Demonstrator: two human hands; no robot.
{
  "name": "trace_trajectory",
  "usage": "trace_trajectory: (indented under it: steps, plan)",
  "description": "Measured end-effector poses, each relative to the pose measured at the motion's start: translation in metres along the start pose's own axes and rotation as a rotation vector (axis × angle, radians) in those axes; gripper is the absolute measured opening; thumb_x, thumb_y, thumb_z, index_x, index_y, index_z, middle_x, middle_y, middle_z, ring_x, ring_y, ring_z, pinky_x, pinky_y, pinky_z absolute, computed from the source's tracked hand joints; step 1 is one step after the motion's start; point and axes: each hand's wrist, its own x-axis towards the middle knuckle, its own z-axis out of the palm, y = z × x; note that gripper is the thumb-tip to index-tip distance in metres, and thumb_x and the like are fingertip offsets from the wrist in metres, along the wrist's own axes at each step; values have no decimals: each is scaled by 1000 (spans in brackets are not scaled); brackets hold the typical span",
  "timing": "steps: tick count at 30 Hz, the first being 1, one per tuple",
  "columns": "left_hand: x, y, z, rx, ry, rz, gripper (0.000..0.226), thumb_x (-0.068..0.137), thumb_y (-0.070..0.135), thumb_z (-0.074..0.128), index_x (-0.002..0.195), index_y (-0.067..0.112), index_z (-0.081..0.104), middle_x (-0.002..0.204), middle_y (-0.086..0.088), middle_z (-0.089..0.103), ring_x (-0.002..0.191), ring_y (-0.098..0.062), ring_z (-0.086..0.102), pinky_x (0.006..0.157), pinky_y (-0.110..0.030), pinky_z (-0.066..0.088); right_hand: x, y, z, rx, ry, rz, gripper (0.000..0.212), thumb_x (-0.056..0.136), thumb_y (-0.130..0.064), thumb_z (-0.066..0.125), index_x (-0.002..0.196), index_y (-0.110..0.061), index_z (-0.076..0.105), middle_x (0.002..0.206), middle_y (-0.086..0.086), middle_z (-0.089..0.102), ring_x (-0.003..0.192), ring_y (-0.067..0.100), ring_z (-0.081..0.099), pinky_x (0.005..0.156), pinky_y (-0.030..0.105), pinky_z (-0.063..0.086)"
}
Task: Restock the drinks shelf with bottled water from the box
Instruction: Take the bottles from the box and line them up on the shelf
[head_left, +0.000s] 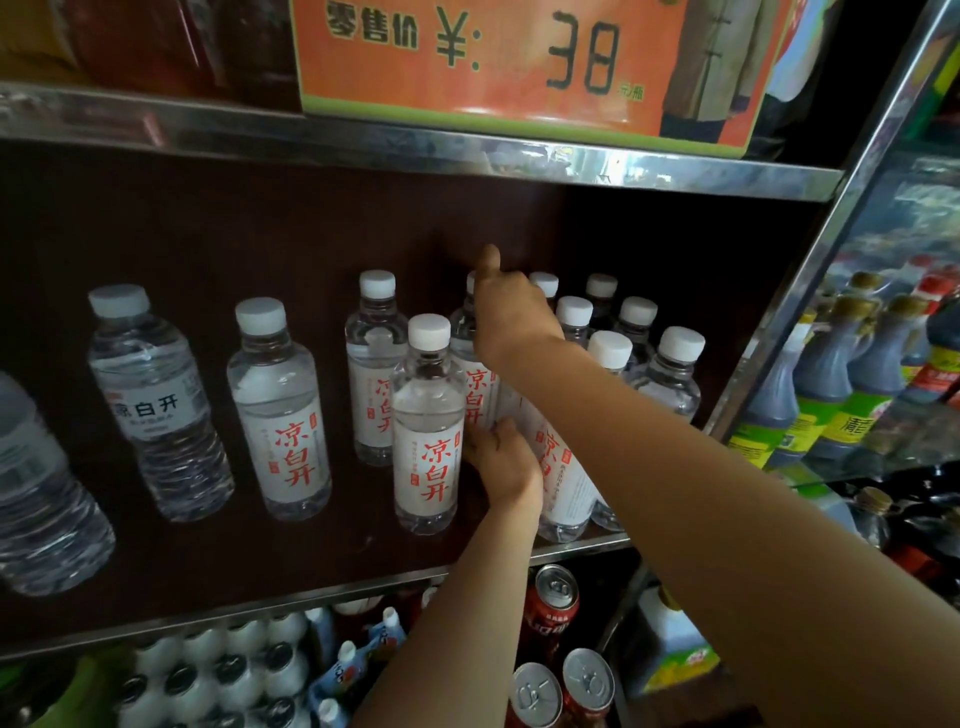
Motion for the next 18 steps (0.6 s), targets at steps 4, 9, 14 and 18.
trace_trajectory:
  steps: [4, 9, 14, 18]
  plan:
    - [1, 2, -7, -99, -31, -95, 53, 101, 22, 39, 149, 10, 22, 154, -9, 27, 141, -26, 28, 113, -31, 22, -5, 1, 1, 17, -22, 37, 76, 88, -3, 56, 148, -4, 9, 125, 21, 56, 115, 37, 56, 89, 39, 47]
    - [-15, 19, -22, -38, -179, -281, 47, 99, 31, 41, 138, 5, 40, 140, -12, 46, 128, -32, 45, 103, -37, 37, -18, 6, -9, 251, 11, 127, 70, 84, -29, 67, 137, -1, 31, 121, 15, 59, 115, 31, 56, 82, 29, 44]
    - [-38, 33, -53, 180, -297, -245, 24, 98, 24, 45, 77, 14, 49, 82, 0, 48, 79, -20, 48, 71, -32, 38, -57, 3, -35, 253, 3, 71, 32, 85, -34, 65, 100, -7, 72, 97, 9, 69, 98, 23, 63, 73, 27, 45]
    - [-52, 53, -87, 317, -387, -221, 41, 96, 29, 49, 132, 12, 47, 135, -9, 50, 119, -25, 48, 95, -35, 40, -92, -6, -54, 293, 5, 42, 25, 84, -28, 69, 96, -7, 74, 100, 8, 70, 97, 21, 63, 79, 30, 49]
